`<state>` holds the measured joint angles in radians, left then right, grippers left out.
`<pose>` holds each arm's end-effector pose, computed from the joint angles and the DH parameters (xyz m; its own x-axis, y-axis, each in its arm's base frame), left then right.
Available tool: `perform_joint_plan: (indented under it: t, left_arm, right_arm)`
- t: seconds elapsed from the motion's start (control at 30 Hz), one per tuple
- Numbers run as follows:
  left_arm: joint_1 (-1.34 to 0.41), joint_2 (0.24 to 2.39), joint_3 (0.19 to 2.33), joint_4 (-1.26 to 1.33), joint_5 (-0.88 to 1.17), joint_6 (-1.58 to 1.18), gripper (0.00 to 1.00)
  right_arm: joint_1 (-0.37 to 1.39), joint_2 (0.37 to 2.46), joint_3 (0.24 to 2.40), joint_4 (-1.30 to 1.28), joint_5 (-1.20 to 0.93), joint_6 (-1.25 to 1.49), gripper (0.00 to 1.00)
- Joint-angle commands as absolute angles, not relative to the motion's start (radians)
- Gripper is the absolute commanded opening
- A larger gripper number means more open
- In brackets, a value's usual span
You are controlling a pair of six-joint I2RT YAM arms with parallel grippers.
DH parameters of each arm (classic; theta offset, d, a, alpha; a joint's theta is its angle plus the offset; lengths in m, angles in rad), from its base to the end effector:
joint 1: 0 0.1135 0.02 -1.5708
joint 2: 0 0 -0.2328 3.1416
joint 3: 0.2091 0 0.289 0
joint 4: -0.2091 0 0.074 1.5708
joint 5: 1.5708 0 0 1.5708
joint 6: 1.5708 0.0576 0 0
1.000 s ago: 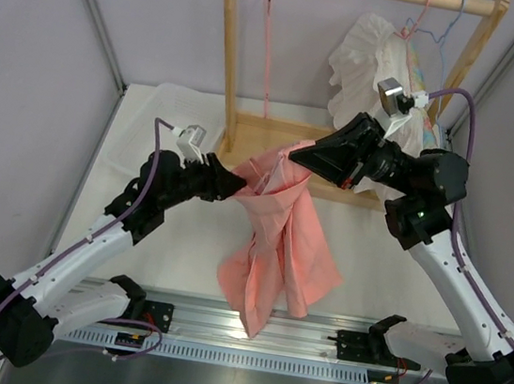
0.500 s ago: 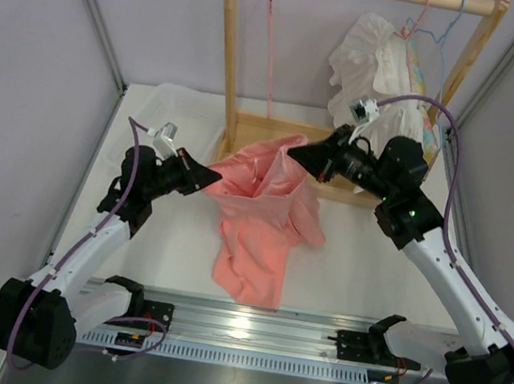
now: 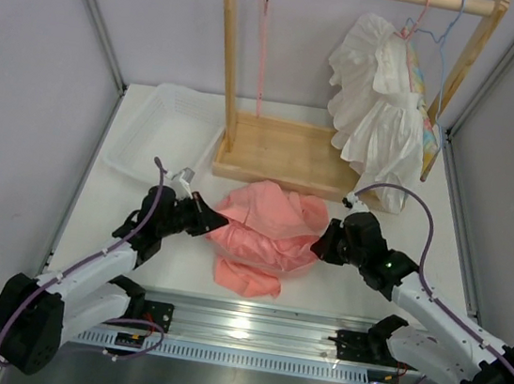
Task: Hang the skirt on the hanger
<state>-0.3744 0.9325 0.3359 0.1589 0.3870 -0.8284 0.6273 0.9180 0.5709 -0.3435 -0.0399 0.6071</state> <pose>0.2379 -0.1169 0.1373 -0.7507 -0.4382 -0.4945 0.1534 0.6124 -0.7755 0.2142 0.1581 0.1749 -0.7724 0.1441 -0.6186 -0.2079 0.8629 0.4606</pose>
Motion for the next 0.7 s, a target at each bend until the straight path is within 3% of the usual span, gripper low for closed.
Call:
perform_joint_plan:
  t: [0.0,0.1,0.2,0.37,0.67]
  left_arm:
    - [-0.435,0.966,0.37,0.092,0.232,-0.775,0.0]
    - [-0.505,0.985,0.373,0.052,0.135,-0.759,0.0]
    - [-0.551,0.989,0.38,0.026,0.074,-0.755,0.05]
    - [-0.609,0.954,0.413,-0.06,-0.029,-0.732,0.28]
    - [-0.667,0.911,0.472,-0.129,-0.058,-0.667,0.4]
  right_arm:
    - [0.678,0.945,0.571,-0.377,0.08,0.661,0.34]
    - [0.739,0.943,0.58,-0.417,0.144,0.681,0.66]
    - [0.81,0.951,0.658,-0.484,0.234,0.704,0.71]
    - [0.909,0.991,0.744,-0.65,0.331,0.797,0.74]
    - [1.098,1.005,0.621,-0.563,0.328,1.026,0.71]
